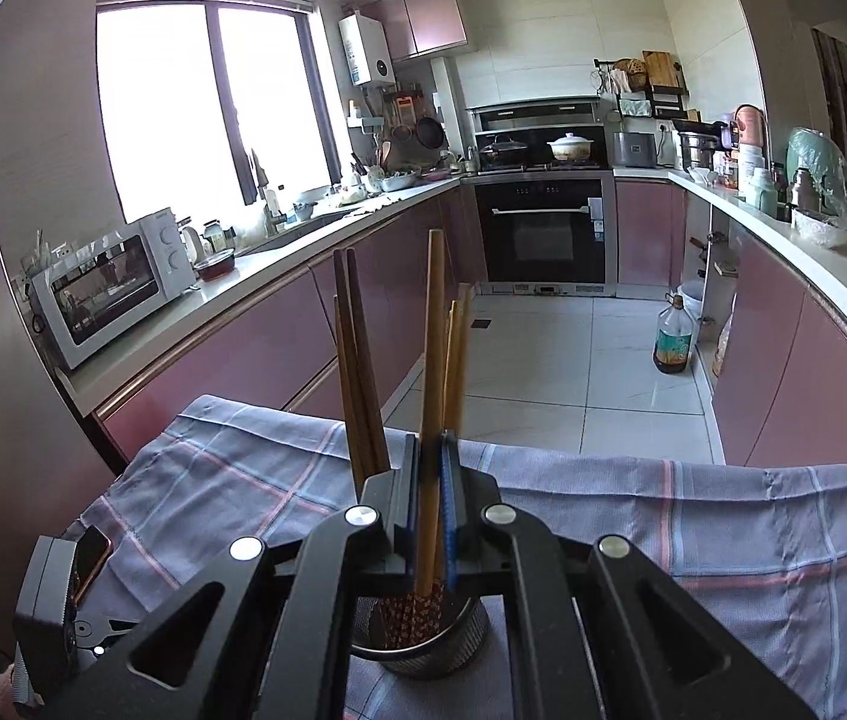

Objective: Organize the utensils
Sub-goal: 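Open the right gripper to release the chopstick and withdraw, then grasp the last wooden chopstick on the cloth with the left gripper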

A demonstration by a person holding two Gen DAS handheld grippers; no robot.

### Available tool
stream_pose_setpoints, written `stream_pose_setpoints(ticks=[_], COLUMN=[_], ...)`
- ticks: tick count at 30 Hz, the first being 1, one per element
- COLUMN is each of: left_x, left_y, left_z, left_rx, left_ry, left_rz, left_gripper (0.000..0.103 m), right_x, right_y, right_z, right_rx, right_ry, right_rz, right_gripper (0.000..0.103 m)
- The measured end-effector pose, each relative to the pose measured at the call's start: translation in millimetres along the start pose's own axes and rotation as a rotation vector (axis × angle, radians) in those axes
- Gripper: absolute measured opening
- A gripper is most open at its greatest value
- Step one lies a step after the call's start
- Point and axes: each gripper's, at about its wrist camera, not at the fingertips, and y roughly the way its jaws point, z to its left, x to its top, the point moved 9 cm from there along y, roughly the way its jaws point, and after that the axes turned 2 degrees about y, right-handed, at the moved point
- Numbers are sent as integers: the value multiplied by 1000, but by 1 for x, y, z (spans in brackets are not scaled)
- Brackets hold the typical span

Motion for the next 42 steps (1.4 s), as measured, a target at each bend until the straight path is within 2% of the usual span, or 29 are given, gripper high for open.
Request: stream_pose_setpoints(ticks=[9, 12, 17, 21, 28, 37, 42], left_x=[0, -1, -4, -8, -7, -16, -12], left_y=[2, 4, 8, 17, 23, 14, 17], left_z=[0, -1, -6, -7, -6, -7, -7], left_rx=[4, 8, 5, 7, 3, -40, 4], left_ry=[1, 11, 26, 34, 50, 107, 134], left_rz=[2, 13, 30, 65, 87, 101, 106], left_gripper=[35, 36, 35, 28, 15, 11, 13], right_x=[-12, -17, -25, -26, -41, -74, -92], right_y=[4, 11, 11, 2, -19, -29, -26], right_z=[3, -4, -9, -8, 0, 11, 12], right_rx=[1, -12, -15, 1, 48, 106, 122], right_ry=[-30, -8, 4, 16, 19, 16, 32], right_rz=[25, 66, 74, 61, 60, 114, 149], right_gripper=[7, 9, 10, 10, 18, 27, 28])
